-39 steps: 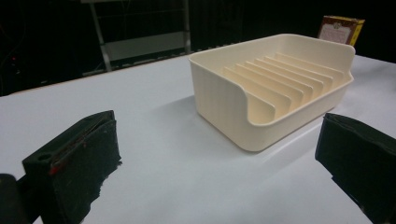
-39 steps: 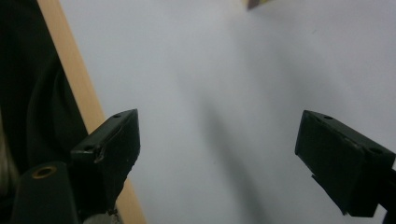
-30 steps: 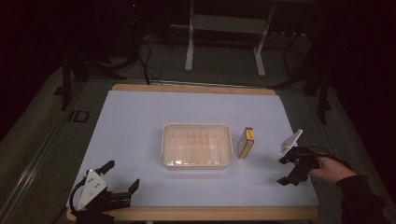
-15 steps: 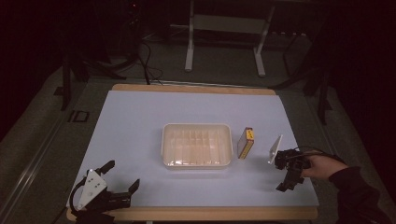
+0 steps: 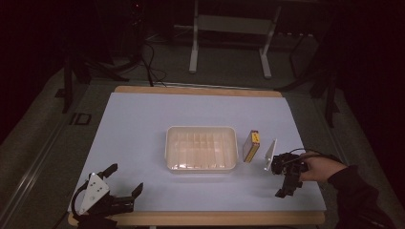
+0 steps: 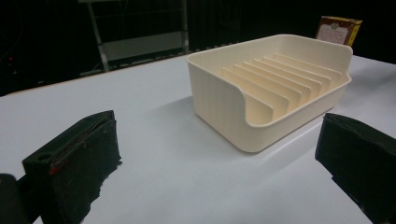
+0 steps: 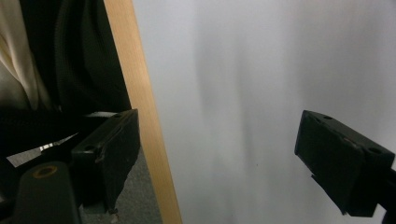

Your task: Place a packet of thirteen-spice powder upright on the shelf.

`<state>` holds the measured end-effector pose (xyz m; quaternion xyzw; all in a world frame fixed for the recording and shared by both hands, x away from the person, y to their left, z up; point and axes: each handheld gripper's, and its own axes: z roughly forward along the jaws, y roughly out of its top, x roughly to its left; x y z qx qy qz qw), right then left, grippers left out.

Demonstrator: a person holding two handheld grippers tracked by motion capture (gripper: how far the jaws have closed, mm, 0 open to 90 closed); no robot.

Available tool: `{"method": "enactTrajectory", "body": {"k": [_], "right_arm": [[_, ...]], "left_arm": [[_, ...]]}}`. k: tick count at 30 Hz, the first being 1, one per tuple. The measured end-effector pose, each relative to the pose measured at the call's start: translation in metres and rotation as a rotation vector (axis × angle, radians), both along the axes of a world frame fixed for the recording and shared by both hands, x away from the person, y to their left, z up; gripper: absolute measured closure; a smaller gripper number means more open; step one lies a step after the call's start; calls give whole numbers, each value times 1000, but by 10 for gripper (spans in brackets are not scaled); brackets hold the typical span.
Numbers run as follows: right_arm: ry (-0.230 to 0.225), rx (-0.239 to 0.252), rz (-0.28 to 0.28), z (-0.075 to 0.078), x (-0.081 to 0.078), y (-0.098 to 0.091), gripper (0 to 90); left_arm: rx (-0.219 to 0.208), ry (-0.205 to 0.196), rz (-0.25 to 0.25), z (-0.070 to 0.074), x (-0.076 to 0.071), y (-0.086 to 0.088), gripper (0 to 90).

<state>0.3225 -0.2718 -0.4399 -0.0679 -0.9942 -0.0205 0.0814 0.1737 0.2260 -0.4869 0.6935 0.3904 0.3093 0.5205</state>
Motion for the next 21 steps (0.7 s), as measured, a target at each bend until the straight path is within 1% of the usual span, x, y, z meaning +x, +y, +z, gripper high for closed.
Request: {"method": "enactTrajectory", "body": {"k": [2,6,7,9,10,11,14,15,16,17,20,21], "right_arm": [[-1,3,7,0,0,2,142],[1,15,35,5,1,13,138],[1,15,35,5,1,13,138],[-10,17,50,7,0,19,135],[-9,28,61,9,0,23,134],[-9,28,61,9,0,23,134],[-12,48,84,13,0,30,135],[-24,48,105,15,-1,34,139],[-24,48,105,15,-1,34,139],[-24,61,116,17,-1,36,140],[-15,85,136,21,-2,41,141],[-11,81,148,24,-2,44,141]], "left_arm": [[-2,-1,-1,0,0,0,0],[-1,0,0,0,0,0,0],[-1,0,0,0,1,0,0],[-2,0,-2,0,1,0,0],[-1,0,-3,0,1,0,0],[-1,0,-3,0,1,0,0],[-2,1,-4,0,1,0,0],[-3,1,-5,0,1,0,0],[-3,1,-5,0,1,0,0],[-2,2,-6,0,1,0,0],[-4,3,-3,0,1,0,0],[-5,3,-3,0,1,0,0]]}}
